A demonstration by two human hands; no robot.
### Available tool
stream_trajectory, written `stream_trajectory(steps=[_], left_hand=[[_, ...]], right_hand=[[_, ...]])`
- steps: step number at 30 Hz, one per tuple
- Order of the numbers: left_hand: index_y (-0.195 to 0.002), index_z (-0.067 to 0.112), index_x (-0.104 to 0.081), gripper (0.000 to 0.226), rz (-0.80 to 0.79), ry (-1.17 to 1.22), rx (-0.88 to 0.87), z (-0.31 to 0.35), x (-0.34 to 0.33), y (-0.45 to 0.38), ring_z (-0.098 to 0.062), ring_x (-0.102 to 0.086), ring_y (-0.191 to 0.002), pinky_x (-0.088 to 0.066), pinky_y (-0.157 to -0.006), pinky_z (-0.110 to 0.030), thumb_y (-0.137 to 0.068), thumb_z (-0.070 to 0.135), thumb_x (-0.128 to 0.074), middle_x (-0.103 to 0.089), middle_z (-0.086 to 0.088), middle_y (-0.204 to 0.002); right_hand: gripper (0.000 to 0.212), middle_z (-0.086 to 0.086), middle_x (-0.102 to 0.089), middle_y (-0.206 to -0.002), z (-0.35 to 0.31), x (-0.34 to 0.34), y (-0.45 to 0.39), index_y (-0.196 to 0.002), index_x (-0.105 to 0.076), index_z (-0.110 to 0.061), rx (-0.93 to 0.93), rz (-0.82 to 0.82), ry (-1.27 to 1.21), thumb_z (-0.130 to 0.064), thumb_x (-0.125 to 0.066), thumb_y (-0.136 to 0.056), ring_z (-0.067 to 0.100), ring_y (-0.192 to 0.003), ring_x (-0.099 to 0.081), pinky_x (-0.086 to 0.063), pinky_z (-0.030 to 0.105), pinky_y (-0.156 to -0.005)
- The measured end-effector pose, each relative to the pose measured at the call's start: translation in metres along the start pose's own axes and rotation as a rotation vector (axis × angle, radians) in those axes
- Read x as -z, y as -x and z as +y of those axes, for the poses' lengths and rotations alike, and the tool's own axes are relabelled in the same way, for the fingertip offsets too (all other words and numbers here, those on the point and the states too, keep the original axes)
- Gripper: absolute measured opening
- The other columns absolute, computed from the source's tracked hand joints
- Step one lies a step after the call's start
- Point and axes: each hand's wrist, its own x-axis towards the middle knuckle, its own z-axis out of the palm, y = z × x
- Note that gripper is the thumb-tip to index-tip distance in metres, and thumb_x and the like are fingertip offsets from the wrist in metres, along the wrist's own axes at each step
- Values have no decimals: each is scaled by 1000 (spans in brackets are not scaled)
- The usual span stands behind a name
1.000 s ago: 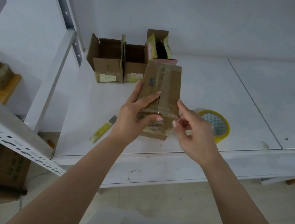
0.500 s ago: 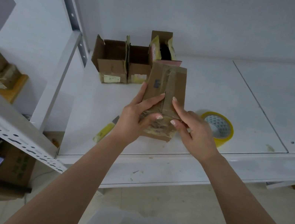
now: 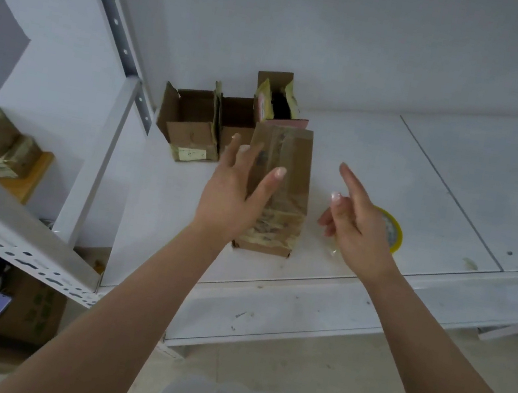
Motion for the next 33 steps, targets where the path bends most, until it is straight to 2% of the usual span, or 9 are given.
stream_trajectory(steps=[4,7,14,18,21,25,27,29,33], left_hand=[[-155,15,-4,111,-105,-357,212,39,-17,-38,-40,2,-148,-21,-114,-61,-76,84,-41,4,-19,-161],[-153,10,12,135,-252,-469,422,50,-31,-54,-46,4,-146,-23,-109,-64,-64,92,-47,14,-24,-159],[-153,9,-3,124,-309,-439,390,38,-19,-57,-43,-27,-136,-35,-105,-54,-65,67,-69,-25,-23,-149],[-154,18,4,125,-528,-450,140,40,17,-45,-38,-22,-139,-32,-106,-49,-64,54,-75,-24,-12,-153],[-153,21,7,129,-518,-582,-210,55,43,-39,-29,-19,-139,-25,-111,-46,-54,57,-67,-14,-1,-157],[-153,26,8,128,-574,-635,-519,64,66,-35,-14,-10,-134,-13,-113,-44,-58,44,-76,-7,3,-159],[-154,28,8,129,-599,-689,-613,64,66,-31,-12,-8,-134,-8,-114,-46,-58,37,-78,-6,4,-160],[-153,29,6,125,-561,-764,-667,59,63,-30,-14,-4,-139,-2,-115,-51,-60,31,-76,-6,6,-160],[-154,32,-7,104,-411,-750,-623,39,55,-32,-24,-3,-147,-8,-114,-65,-70,14,-67,-12,6,-160]], right_hand=[[43,-8,-66,-73,8,5,-5,-142,-42,-19,-69,60,23,-33,-44,-101,4,-59,-61,-52,30,-68],[36,-12,-66,-73,11,4,-3,-137,-47,-18,-67,43,27,-25,-47,-102,5,-60,-61,-54,38,-69],[33,-5,-69,-91,-1,19,-10,-132,-53,-20,-58,149,22,-24,-52,-99,19,-77,-64,-54,44,-81],[36,-5,-62,-101,-24,45,-36,-126,-57,-19,-12,356,28,-32,-49,-94,6,-85,-60,-45,16,-77],[32,-4,-57,-105,-44,54,-57,-124,-59,-17,20,380,-2,-29,-51,-95,-7,-85,-52,-37,4,-75],[21,-10,-63,-114,-65,58,-71,-113,-64,-29,-75,113,-229,-38,-54,-97,-5,-103,-57,-40,13,-91],[20,-16,-70,-108,-70,55,-65,-101,-70,-36,-145,-123,-271,-47,-55,-94,-10,-99,-60,-42,10,-84],[17,-13,-74,-100,-66,48,-55,-94,-75,-33,-169,-266,-294,-38,-59,-94,-3,-95,-67,-47,8,-76],[14,0,-76,-92,-56,31,-37,-88,-79,-32,-268,-161,-372,-26,-66,-91,17,-93,-72,-55,39,-89]])
